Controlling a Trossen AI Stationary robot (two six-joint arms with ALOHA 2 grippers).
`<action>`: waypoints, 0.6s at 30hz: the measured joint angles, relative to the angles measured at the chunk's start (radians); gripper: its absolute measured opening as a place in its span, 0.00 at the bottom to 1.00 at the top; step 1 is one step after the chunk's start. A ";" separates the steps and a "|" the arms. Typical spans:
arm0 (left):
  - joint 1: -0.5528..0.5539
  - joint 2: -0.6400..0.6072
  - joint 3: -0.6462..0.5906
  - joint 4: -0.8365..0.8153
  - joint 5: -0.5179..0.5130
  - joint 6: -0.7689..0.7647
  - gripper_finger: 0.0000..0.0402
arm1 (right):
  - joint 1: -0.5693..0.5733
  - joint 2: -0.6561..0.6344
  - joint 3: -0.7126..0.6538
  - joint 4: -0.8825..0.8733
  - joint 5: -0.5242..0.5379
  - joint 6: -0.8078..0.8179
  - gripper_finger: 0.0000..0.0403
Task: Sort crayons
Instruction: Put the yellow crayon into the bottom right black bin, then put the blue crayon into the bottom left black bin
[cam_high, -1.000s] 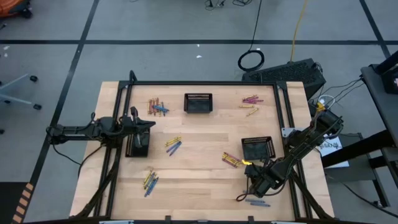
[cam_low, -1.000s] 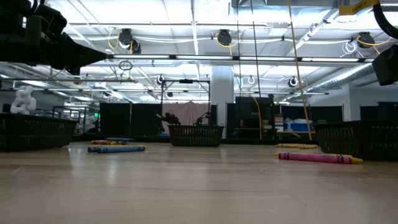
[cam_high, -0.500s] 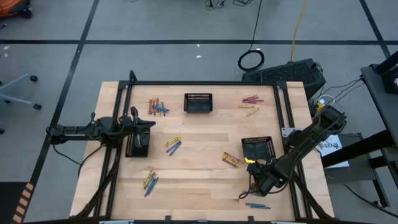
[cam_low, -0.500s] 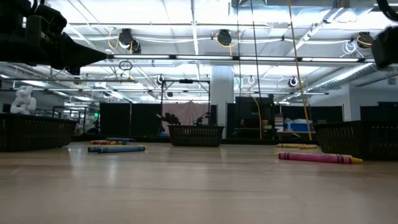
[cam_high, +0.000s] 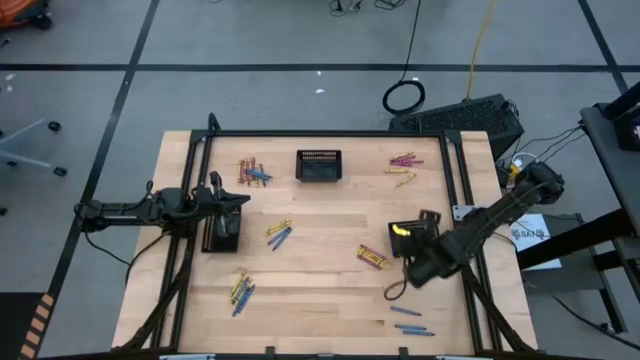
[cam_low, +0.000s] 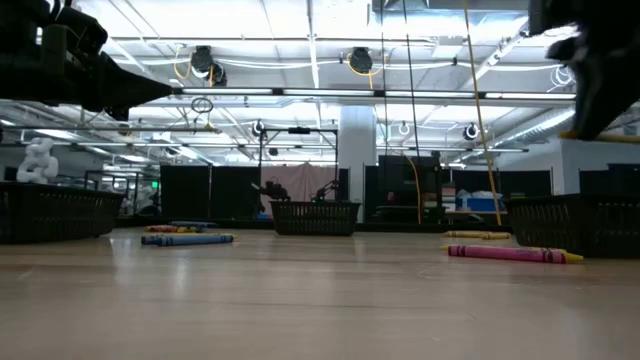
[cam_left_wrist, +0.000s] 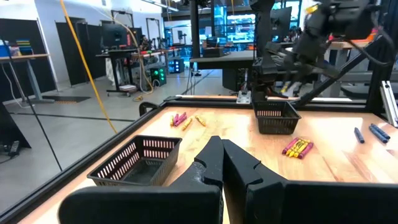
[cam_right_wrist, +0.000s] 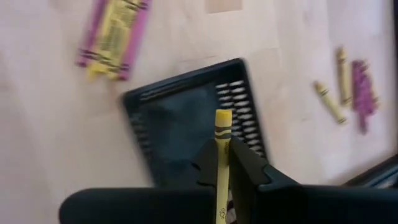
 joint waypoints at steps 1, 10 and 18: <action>0.000 0.000 0.000 0.000 0.000 0.000 0.00 | -0.023 -0.002 -0.013 0.014 0.003 -0.043 0.00; 0.000 0.000 0.000 0.000 0.000 0.000 0.00 | -0.138 -0.001 -0.144 0.160 -0.075 -0.242 0.05; 0.000 0.000 0.000 0.000 0.000 0.000 0.00 | -0.152 -0.002 -0.186 0.206 -0.101 -0.275 0.16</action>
